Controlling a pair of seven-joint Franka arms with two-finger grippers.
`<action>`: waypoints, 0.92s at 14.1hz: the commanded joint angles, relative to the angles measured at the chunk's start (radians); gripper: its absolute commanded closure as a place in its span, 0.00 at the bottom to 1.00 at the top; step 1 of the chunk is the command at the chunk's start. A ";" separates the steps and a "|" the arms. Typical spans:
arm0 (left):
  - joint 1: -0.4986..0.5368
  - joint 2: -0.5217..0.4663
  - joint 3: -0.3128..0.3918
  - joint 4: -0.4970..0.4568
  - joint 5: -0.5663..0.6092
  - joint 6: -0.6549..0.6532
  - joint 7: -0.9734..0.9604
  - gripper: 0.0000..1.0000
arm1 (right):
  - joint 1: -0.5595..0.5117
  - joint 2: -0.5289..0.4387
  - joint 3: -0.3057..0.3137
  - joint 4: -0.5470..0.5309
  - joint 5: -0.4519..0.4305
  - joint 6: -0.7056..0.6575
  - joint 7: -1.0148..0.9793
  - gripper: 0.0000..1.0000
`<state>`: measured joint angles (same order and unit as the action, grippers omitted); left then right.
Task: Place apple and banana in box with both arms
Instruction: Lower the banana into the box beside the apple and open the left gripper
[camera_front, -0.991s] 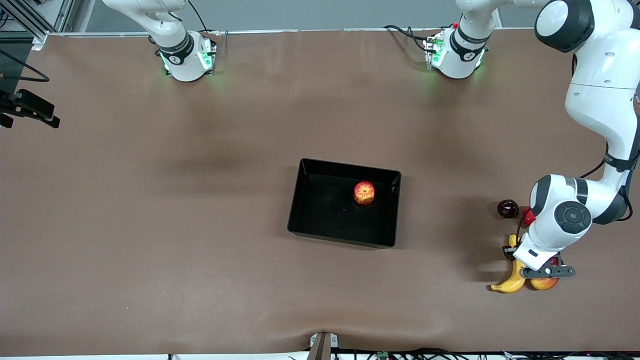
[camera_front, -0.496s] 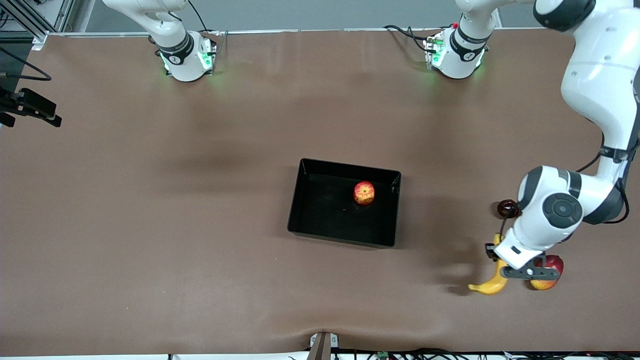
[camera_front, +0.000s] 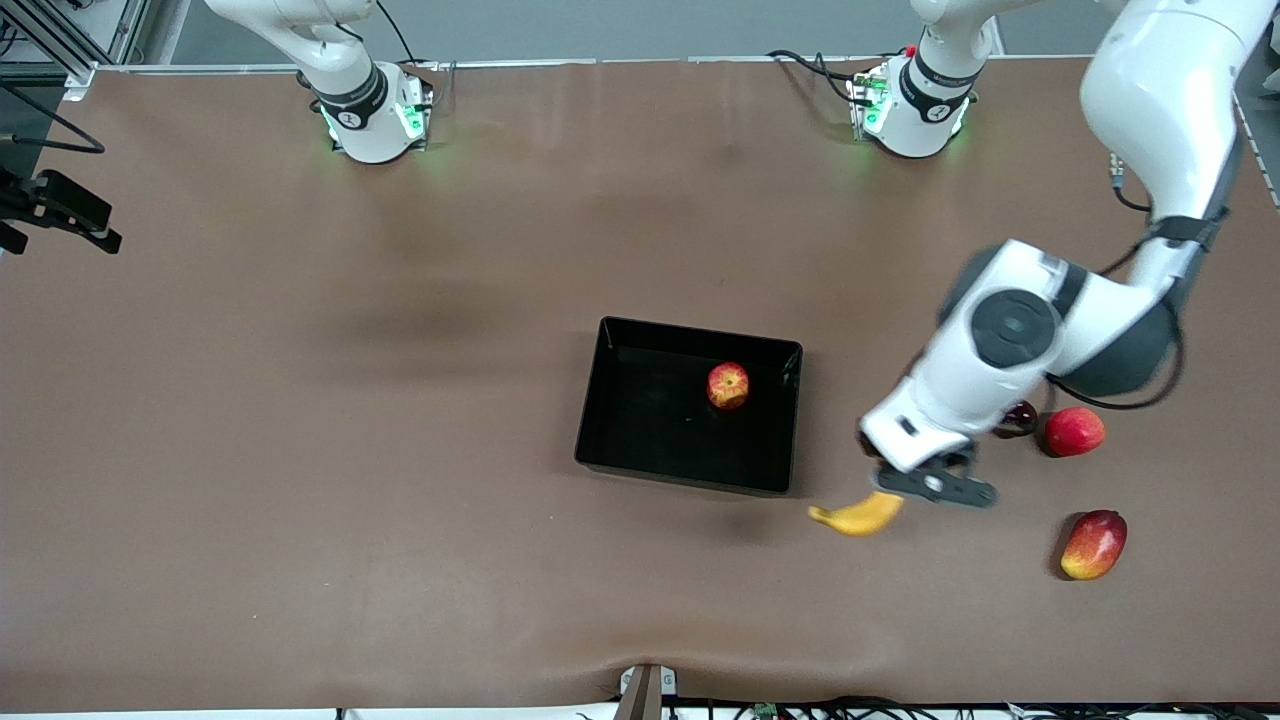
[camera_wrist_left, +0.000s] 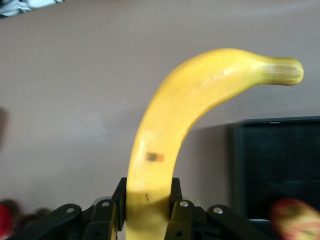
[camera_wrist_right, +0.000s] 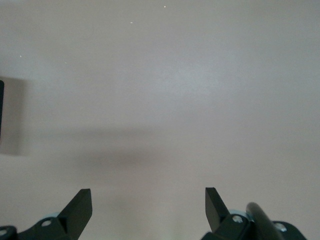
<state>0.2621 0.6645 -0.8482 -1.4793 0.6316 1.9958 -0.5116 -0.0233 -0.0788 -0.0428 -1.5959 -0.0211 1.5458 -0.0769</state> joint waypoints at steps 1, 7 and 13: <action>-0.117 0.004 -0.014 -0.006 0.006 -0.019 -0.233 1.00 | 0.006 -0.029 0.003 -0.013 -0.003 0.010 -0.007 0.00; -0.423 0.064 0.118 0.034 0.008 0.040 -0.450 1.00 | 0.003 -0.018 -0.002 0.010 -0.002 -0.013 -0.004 0.00; -0.567 0.150 0.251 0.037 0.014 0.139 -0.560 1.00 | 0.005 -0.019 0.000 0.011 -0.002 -0.018 -0.003 0.00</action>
<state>-0.2537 0.7881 -0.6411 -1.4713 0.6320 2.1159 -1.0269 -0.0194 -0.0835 -0.0441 -1.5829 -0.0211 1.5388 -0.0769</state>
